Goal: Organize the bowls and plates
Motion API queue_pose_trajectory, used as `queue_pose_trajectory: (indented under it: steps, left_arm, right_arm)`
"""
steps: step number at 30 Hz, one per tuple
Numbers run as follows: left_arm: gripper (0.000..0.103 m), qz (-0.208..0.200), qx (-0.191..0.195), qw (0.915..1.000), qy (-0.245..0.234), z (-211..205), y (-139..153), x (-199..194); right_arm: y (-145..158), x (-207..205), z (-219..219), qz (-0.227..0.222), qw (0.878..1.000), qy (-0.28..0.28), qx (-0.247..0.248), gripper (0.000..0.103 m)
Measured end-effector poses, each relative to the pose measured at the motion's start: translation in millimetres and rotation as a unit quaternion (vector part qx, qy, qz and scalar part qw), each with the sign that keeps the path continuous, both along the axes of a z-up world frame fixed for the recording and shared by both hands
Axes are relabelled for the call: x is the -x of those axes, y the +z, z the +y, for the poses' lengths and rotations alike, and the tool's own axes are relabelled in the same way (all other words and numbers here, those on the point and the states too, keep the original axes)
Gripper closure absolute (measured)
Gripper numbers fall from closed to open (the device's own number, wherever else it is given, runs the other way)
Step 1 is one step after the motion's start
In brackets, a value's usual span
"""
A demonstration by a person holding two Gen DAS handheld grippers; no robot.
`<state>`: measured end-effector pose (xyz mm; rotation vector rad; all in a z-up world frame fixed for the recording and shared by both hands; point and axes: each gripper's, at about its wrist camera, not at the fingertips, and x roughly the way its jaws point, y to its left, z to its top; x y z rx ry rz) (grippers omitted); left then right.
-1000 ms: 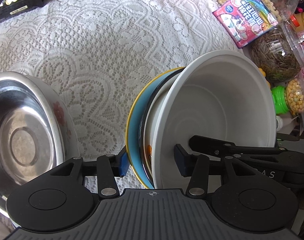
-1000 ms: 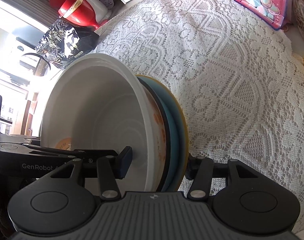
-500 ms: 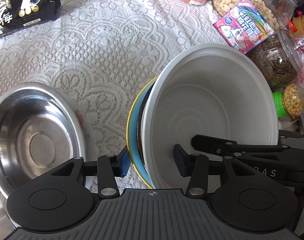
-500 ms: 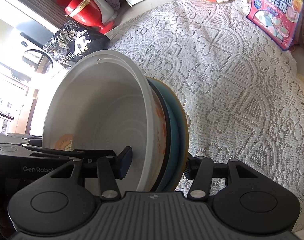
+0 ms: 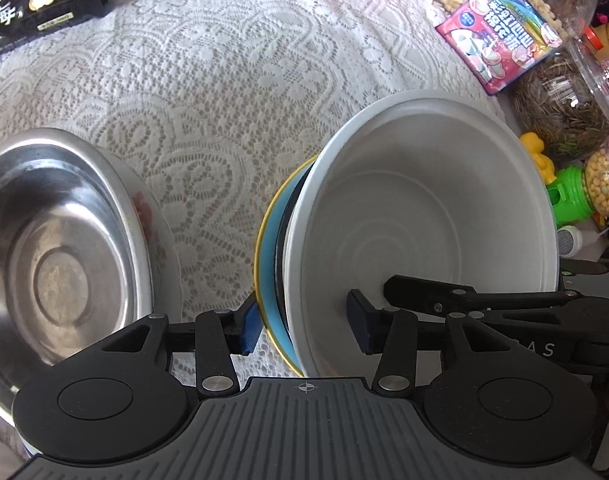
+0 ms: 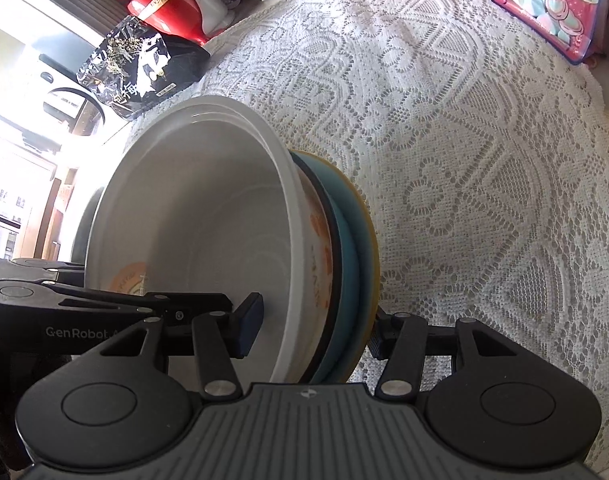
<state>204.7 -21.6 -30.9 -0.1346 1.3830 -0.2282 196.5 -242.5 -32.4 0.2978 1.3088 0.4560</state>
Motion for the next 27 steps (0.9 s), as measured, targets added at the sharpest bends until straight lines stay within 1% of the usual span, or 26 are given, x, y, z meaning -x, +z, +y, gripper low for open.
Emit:
queue_pose_trajectory:
  steps: [2, 4, 7, 9, 11, 15, 18, 23, 27]
  left_arm:
    - [0.054, -0.003, 0.000, 1.0000, 0.001, -0.7, -0.1, 0.4]
    - [0.056, -0.005, 0.008, 0.9999, 0.008, 1.1, -1.6, 0.8]
    - [0.054, 0.001, 0.013, 0.9995, 0.030, 0.1, -3.0, -6.2]
    - [0.051, 0.002, 0.011, 0.9993, 0.035, -1.9, -4.2, -9.9]
    - [0.051, 0.002, 0.005, 0.9995, 0.032, -4.7, -3.7, -11.5]
    - [0.051, 0.012, 0.002, 0.9992, 0.039, -5.7, -4.9, -15.3]
    - [0.051, 0.021, 0.006, 0.9985, 0.051, -3.0, -6.2, -18.0]
    - [0.051, 0.016, -0.006, 0.9992, 0.036, -7.3, -4.9, -16.5]
    - [0.052, 0.019, -0.005, 0.9991, 0.038, -6.6, -4.5, -16.2]
  right_arm:
    - [-1.8, -2.1, -3.0, 0.006, 1.000, -0.005, -0.007, 0.051]
    - [-6.5, -6.1, -8.6, 0.018, 0.999, -0.022, -0.019, 0.050]
    - [-9.2, -9.8, -13.4, 0.025, 0.999, -0.033, -0.033, 0.050]
    - [-8.6, -9.7, -12.6, 0.025, 0.999, -0.033, -0.031, 0.050]
    - [-9.5, -11.2, -14.0, 0.027, 0.998, -0.034, -0.034, 0.051]
    - [-4.2, -15.1, -14.3, 0.004, 0.999, -0.036, -0.027, 0.050]
    - [-2.9, -16.7, -11.2, 0.005, 0.999, -0.027, -0.018, 0.050]
    - [-3.9, -16.8, -12.0, 0.008, 1.000, -0.023, -0.016, 0.052]
    - [-3.8, -16.0, -11.3, 0.012, 0.999, -0.034, -0.013, 0.052]
